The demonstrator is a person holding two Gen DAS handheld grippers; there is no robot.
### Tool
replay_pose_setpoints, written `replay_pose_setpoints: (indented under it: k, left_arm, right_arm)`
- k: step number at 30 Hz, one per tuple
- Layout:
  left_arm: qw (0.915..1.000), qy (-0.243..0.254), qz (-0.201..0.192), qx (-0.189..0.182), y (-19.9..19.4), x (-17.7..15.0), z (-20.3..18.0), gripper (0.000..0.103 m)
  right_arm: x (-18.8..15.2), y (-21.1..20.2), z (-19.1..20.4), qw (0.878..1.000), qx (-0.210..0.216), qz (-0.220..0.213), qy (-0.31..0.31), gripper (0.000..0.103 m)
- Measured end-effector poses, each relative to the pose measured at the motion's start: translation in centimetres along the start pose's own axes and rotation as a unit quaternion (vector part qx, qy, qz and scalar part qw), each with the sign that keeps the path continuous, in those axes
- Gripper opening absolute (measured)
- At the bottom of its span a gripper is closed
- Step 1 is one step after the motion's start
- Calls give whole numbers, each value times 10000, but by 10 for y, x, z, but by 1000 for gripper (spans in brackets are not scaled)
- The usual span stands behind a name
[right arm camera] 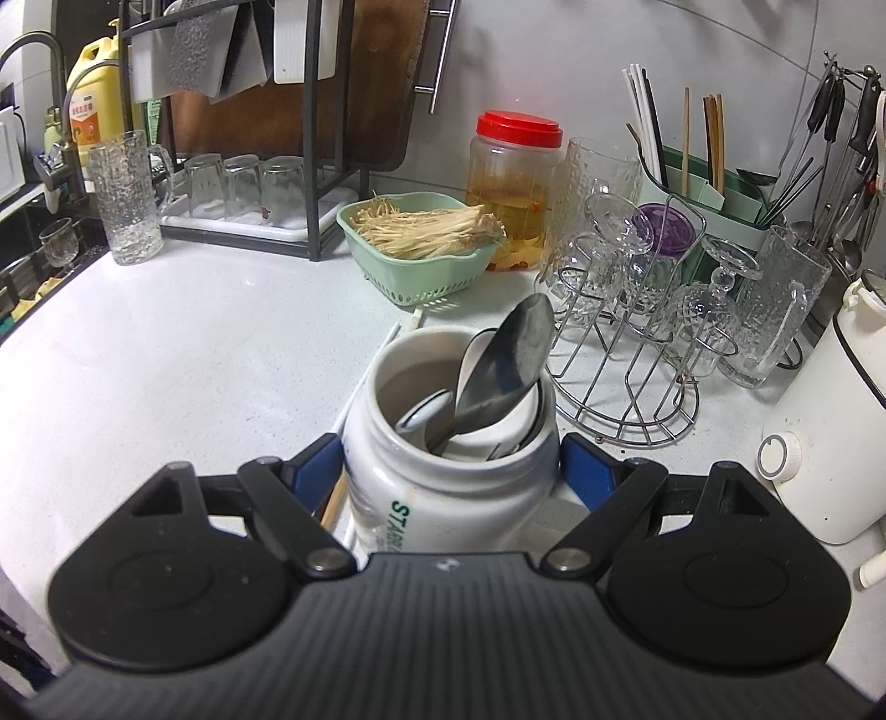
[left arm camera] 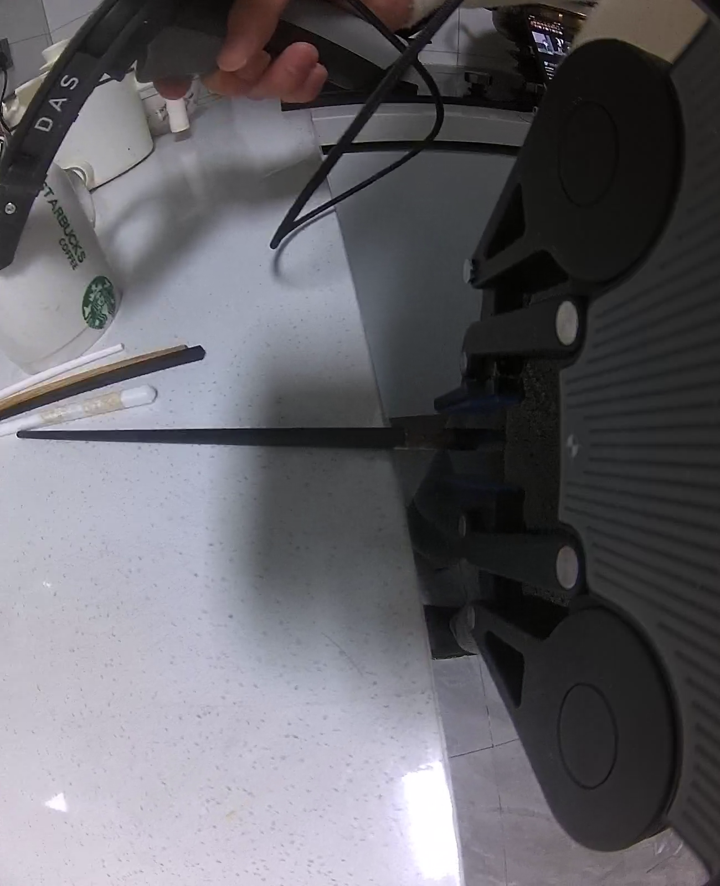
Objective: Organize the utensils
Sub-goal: 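Lift the black chopstick with the left tool toward the mug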
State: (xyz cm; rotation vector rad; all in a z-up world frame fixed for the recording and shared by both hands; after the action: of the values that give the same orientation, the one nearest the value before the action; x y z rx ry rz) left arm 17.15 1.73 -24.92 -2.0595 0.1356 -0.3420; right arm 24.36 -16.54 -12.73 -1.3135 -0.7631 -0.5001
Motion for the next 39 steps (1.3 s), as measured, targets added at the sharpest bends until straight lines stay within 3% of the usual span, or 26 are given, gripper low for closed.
replay_pose_setpoints:
  k: [2,3,10,20,35,39]
  left_arm:
    - [9999,75,-31,77,-2,2,-1,9]
    - [9998,131,-51,145,-3,4,-3,8]
    - [9942,734,-429,655,-36,21,-25,8]
    - [9849,1043,-918,1035,-113,59,-33,7]
    - [9695,1666,-969,1512,-184,112,-58,7]
    - [9615,1918,-953,1724,-201,128,-70,7]
  right_arm:
    - [0,0,0,10000,-1,-1,0,88]
    - [0,0,0,10000,1,-5,-2,88]
    - [0,0,0,10000,9,-20,14,88]
    - [0,0,0,10000,17,-38,16,88]
    - [0,1,-2,9997,196,-72,-129,88]
    - [2,3,-3,9995,257,-63,-195,88]
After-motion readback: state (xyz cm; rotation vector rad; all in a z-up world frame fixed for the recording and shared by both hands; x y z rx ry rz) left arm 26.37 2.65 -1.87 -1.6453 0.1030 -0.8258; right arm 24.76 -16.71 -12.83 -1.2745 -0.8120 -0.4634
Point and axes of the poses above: each gripper's, at about its wrist camera, not at the fingertips, and y roughly the way its jaws point, z to its left, x to its top, the point moved 3 cm from there along y, roughly the way its jaws point, and after that the axes turned 14 degrees about y, right-handed, at the moved point
